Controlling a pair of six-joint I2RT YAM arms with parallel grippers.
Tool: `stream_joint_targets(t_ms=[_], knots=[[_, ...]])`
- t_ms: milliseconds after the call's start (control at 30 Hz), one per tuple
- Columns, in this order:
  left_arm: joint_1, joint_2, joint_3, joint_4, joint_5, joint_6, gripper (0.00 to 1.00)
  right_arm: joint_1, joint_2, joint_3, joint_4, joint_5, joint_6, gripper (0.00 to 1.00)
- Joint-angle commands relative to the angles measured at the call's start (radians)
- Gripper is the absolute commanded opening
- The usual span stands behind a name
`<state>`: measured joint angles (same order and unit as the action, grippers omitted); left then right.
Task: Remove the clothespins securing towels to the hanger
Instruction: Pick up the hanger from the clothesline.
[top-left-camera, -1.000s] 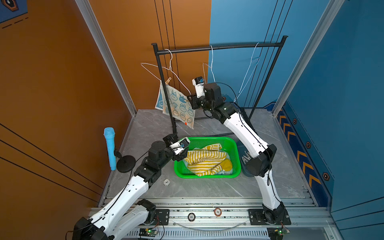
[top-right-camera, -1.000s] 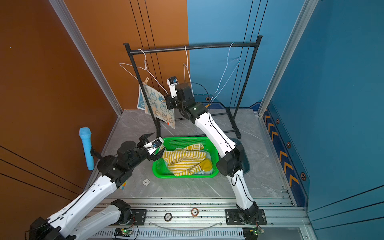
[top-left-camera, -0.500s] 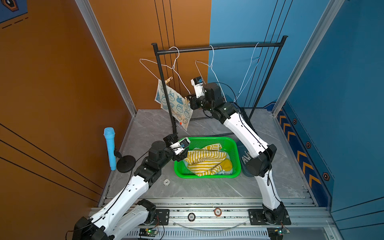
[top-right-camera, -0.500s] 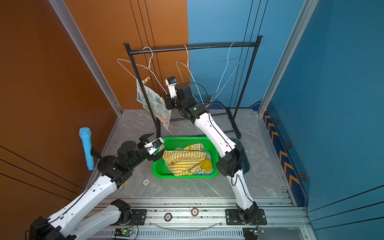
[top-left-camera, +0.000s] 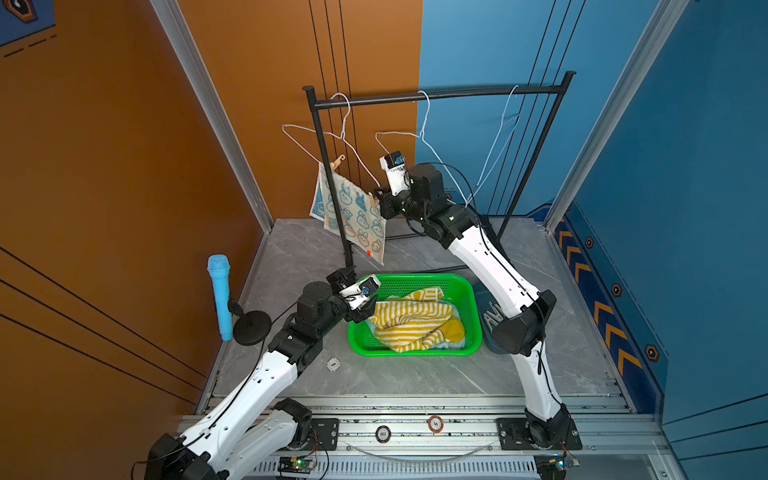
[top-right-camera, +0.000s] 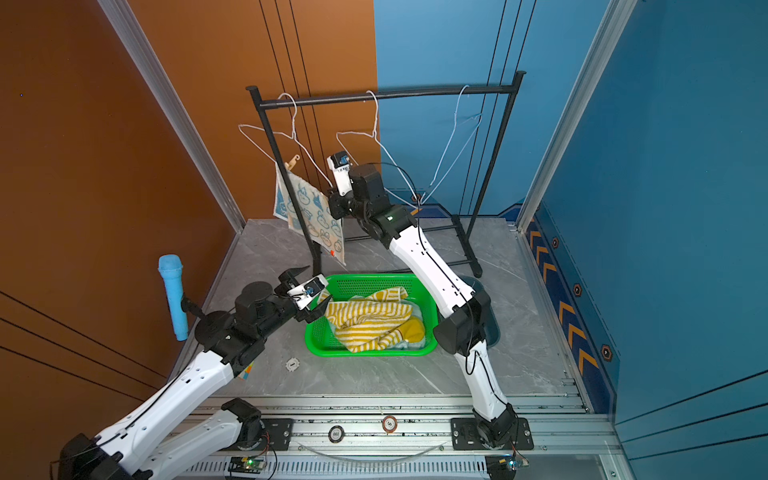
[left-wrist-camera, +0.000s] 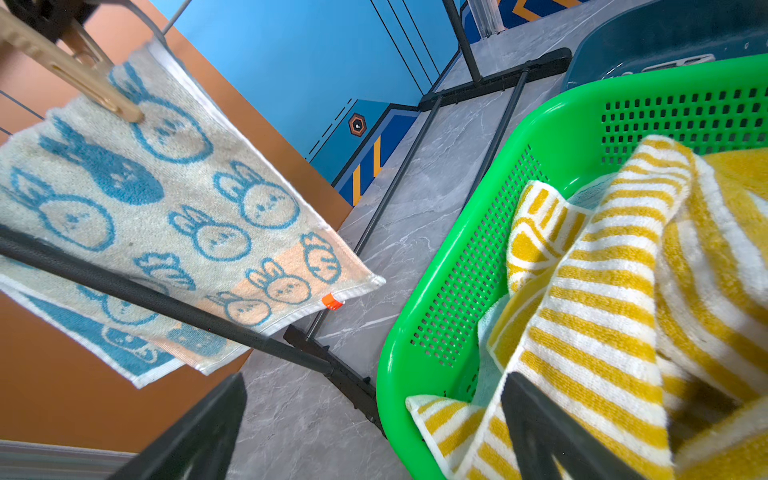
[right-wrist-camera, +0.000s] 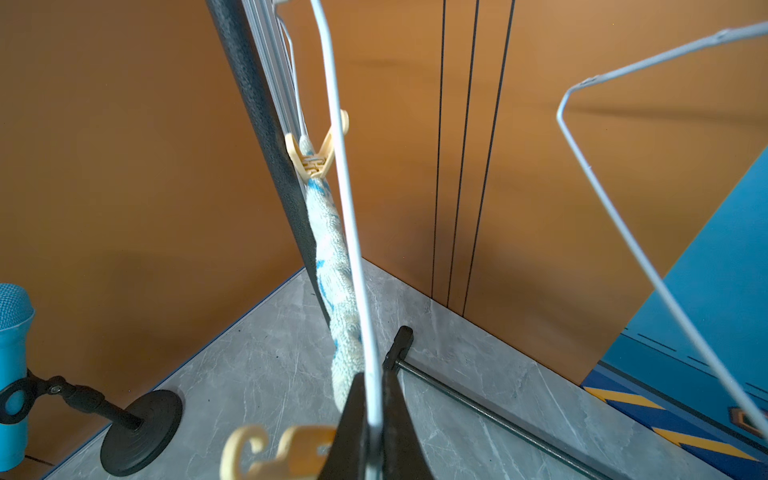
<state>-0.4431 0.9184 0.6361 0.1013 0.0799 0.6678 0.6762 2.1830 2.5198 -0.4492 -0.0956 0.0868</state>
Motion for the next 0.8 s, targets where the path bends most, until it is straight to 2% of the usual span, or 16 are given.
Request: stream_joint_targets(t_ms=[0,200,533,767], knots=[[0.011,-0.01,0.025,-0.008,0.025,-0.018,0.97,0.002,-0.091,0.015,0.055,0.048,-0.033,0.0],[0.011,-0.01,0.025,-0.009,0.024,-0.018,0.98,0.0,-0.139,0.008,0.065,0.069,-0.054,0.0],[0.012,-0.013,0.024,-0.008,0.024,-0.019,0.98,0.0,-0.235,-0.108,0.102,0.11,-0.077,0.0],[0.013,-0.025,0.025,-0.009,0.017,-0.018,0.98,0.003,-0.343,-0.26,0.125,0.117,-0.098,0.0]])
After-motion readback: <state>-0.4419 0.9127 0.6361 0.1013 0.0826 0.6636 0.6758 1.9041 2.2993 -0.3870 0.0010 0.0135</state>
